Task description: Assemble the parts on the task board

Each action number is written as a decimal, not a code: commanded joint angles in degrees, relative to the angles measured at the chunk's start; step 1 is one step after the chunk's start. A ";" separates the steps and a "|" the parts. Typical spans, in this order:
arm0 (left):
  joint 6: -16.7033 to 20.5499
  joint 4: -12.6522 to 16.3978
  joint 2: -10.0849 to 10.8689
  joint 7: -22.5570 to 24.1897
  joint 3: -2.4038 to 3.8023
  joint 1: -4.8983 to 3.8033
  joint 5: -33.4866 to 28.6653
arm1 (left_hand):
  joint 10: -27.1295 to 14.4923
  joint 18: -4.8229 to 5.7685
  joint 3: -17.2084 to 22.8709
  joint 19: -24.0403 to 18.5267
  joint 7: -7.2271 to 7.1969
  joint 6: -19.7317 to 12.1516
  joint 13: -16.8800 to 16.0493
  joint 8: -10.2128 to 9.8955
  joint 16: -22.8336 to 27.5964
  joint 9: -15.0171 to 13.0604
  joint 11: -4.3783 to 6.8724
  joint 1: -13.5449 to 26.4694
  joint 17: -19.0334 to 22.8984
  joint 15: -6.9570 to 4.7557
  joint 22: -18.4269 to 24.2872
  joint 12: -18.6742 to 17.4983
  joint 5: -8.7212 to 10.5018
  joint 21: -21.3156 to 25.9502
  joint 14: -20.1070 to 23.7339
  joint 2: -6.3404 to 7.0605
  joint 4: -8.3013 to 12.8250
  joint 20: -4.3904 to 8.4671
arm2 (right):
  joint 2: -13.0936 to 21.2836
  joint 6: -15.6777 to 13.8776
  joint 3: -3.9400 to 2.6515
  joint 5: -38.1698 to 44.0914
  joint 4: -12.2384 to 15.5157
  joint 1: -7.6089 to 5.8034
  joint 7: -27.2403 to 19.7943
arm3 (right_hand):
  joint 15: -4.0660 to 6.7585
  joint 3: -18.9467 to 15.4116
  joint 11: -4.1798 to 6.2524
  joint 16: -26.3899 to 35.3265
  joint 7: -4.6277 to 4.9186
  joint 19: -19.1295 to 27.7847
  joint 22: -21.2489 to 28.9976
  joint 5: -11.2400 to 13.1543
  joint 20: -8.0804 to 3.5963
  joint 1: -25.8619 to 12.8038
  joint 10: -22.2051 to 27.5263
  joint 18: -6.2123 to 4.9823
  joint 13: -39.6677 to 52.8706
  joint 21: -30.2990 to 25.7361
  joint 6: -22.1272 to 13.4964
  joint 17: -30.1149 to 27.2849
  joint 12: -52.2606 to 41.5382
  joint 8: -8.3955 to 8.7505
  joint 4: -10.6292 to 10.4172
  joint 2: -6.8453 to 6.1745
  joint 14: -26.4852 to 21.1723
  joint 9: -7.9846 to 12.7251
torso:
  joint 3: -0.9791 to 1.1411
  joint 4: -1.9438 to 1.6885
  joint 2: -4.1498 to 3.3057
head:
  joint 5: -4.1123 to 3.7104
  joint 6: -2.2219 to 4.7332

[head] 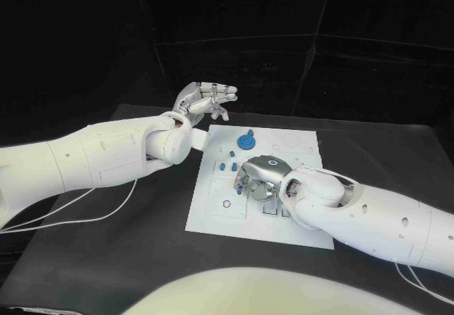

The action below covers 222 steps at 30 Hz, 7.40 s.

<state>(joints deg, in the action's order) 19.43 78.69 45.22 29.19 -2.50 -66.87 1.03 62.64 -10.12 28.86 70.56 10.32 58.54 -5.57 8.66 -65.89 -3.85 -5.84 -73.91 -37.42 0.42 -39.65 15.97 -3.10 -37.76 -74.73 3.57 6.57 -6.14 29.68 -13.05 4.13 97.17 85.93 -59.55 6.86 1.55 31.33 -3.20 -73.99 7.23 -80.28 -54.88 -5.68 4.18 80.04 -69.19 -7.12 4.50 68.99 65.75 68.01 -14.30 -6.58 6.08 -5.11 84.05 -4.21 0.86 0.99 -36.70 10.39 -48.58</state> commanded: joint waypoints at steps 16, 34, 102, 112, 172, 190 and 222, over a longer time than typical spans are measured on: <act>-0.90 -0.03 -0.01 -0.18 0.04 -0.11 -0.17 | -0.45 -0.28 -0.36 -0.26 -0.16 -0.43 0.05 -0.23 -0.32 0.08 0.12 0.15 -0.26 0.20 0.07 0.34 -0.33 0.32 0.07 0.21 -0.11 -0.01 | -0.63 4.50 0.03 2.66 -0.25 -0.06 0.86 | 0.07 0.32 -0.05 -0.27 0.40 -0.04 -0.04 -0.26 0.05 -0.77 -0.44 0.82 0.07 0.40 0.05 0.02 0.33 0.10 -0.11 -0.04 2.32 -0.03 | 0.01 0.01 0.03 | -0.02 -0.31; -0.96 -0.26 -0.01 -0.45 0.04 -0.11 -0.17 | -0.45 -0.28 -0.36 -0.26 -0.16 -0.43 0.05 -0.23 -0.32 0.08 0.12 0.15 -0.26 0.20 0.07 0.34 -0.33 0.32 0.07 0.21 -0.11 -0.01 | -0.29 3.49 0.05 2.53 0.20 -0.05 0.89 | -0.46 -0.19 -0.69 -0.59 1.08 0.34 0.23 -0.62 0.30 -2.41 1.83 0.79 -0.39 0.29 -1.93 0.26 2.06 1.34 -0.47 -0.79 2.30 0.40 | 0.02 0.02 0.01 | -0.05 -0.19; -2.27 -1.10 -0.32 -1.44 0.01 -0.08 -0.17 | -0.68 -0.29 -0.44 -0.17 -0.12 -0.58 0.07 -0.24 -0.49 0.05 0.07 0.15 -0.31 0.26 0.09 0.44 -0.34 0.33 0.01 0.10 -0.16 -0.09 | 11.65 11.54 -1.69 -3.77 2.60 -7.49 5.88 | -1.06 -19.69 -1.62 5.83 1.20 2.91 14.21 -5.81 1.23 0.94 13.02 -1.35 -1.02 -9.83 -9.82 -11.65 -6.07 2.25 -6.49 1.01 0.16 0.25 | 0.06 0.10 0.01 | -2.46 2.14; -2.35 -1.16 -0.38 -1.45 0.01 -0.08 -0.17 | -0.71 -0.30 -0.44 -0.16 -0.12 -0.59 0.07 -0.22 -0.55 0.04 0.07 0.12 -0.40 0.27 0.09 0.48 -0.34 0.33 -0.02 0.06 -0.15 -0.10 | 10.57 12.04 -1.67 -3.80 1.53 -7.33 5.72 | -0.81 -14.88 -1.32 4.15 1.47 1.60 11.56 -4.98 0.89 1.13 7.34 -0.86 -0.98 -7.97 -6.63 -9.55 -3.42 1.70 -6.63 0.94 0.94 0.15 | 0.03 0.07 0.02 | -2.55 2.01; -2.59 -1.06 -0.59 -1.75 0.00 -0.09 -0.17 | -0.76 -0.31 -0.45 -0.13 -0.11 -0.61 0.06 -0.20 -0.59 0.03 0.06 0.07 -0.38 0.28 0.10 0.55 -0.35 0.33 -0.02 -0.02 -0.16 -0.12 | 8.23 -1.46 -1.68 -11.67 11.85 -4.26 -2.91 | -0.29 -5.62 -0.62 0.03 1.01 -0.20 4.65 -2.80 0.28 0.64 1.24 0.21 -0.76 -2.85 -2.37 -4.81 2.12 2.08 -5.12 -0.22 1.82 0.21 | -0.13 -0.13 0.06 | -1.78 1.47; -2.66 -0.99 -1.08 -1.85 0.01 -0.11 -0.17 | -0.79 -0.32 -0.45 -0.11 -0.11 -0.61 0.06 -0.17 -0.61 0.01 0.06 0.02 -0.36 0.28 0.11 0.61 -0.35 0.34 -0.01 -0.08 -0.15 -0.14 | 1.54 4.40 -1.28 -6.59 6.29 -0.50 -0.94 | -0.37 -5.35 -0.70 -0.02 1.07 -0.17 4.50 -3.01 0.35 0.43 1.26 0.25 -0.77 -2.71 -2.39 -4.82 2.40 2.19 -5.06 -0.28 1.80 0.23 | 0.03 0.03 0.06 | -0.14 0.77; -2.75 -1.25 -1.41 -1.98 0.01 -0.11 -0.17 | -0.79 -0.32 -0.45 -0.11 -0.11 -0.61 0.06 -0.17 -0.61 0.01 0.06 0.02 -0.36 0.28 0.11 0.61 -0.35 0.34 -0.01 -0.08 -0.15 -0.14 | -0.63 7.90 -0.46 -1.81 4.68 0.01 3.05 | -0.41 -5.21 -0.72 0.04 1.08 -0.11 4.56 -3.00 0.39 0.24 1.18 0.24 -0.75 -2.72 -2.33 -4.96 2.51 2.21 -5.06 -0.29 1.76 0.22 | 0.00 0.08 0.05 | 0.24 0.23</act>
<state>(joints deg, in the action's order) 17.44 77.45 43.88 27.03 -2.52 -66.87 0.91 62.24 -10.11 28.70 70.57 10.12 58.35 -5.56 8.67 -66.29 -3.85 -5.84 -73.91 -37.73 0.42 -39.62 16.20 -3.10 -37.76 -74.73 3.57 6.40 -6.14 29.17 -6.40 3.45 93.88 90.71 -59.60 9.15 0.94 25.69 -3.90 -73.76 8.10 -80.07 -50.34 -8.35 4.40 80.58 -67.66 -8.02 3.84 65.95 63.09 63.12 -12.13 -4.14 1.06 -5.04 84.04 -3.90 0.86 1.07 -36.66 10.62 -48.31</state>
